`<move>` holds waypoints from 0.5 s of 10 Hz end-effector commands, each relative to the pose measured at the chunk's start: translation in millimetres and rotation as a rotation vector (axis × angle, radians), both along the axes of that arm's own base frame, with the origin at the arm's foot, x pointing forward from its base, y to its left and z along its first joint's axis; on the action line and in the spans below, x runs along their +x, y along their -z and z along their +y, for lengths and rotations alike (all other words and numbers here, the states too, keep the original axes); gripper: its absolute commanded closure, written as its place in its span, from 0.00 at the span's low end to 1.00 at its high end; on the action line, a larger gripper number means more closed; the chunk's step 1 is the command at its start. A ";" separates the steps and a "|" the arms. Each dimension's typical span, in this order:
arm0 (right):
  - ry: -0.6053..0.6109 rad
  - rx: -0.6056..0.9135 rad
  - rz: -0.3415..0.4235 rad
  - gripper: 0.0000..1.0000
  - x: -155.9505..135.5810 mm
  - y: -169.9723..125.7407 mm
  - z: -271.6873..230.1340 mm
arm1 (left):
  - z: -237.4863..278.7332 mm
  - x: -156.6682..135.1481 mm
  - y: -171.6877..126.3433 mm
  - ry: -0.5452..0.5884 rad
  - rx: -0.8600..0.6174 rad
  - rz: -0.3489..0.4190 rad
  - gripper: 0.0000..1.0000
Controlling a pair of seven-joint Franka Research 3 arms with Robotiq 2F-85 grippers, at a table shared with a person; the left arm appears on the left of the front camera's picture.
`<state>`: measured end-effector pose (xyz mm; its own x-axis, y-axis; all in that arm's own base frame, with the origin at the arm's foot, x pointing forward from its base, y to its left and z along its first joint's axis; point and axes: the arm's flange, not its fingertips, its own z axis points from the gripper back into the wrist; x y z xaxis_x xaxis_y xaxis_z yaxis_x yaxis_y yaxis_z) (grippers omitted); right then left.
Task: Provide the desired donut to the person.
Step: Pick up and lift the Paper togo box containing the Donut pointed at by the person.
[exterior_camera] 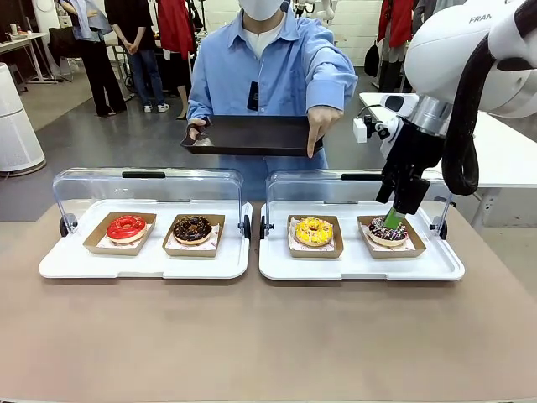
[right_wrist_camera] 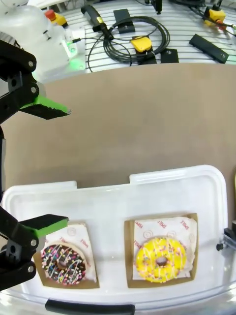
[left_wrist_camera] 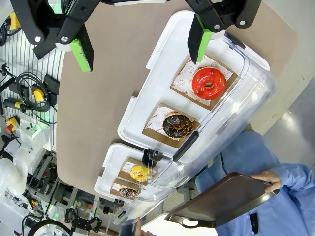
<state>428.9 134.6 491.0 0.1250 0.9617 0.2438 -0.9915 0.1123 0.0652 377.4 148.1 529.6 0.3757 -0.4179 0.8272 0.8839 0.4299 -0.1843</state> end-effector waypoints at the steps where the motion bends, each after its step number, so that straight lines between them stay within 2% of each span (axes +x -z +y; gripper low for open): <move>1: -0.002 -0.007 -0.006 0.00 -1.3 -1.8 1.8 | 0.7 0.7 -1.1 0.003 -0.016 -0.010 0.00; 5: -0.002 -0.007 -0.006 0.00 -1.3 -1.8 1.8 | 0.7 0.7 -1.1 0.003 -0.016 -0.010 0.00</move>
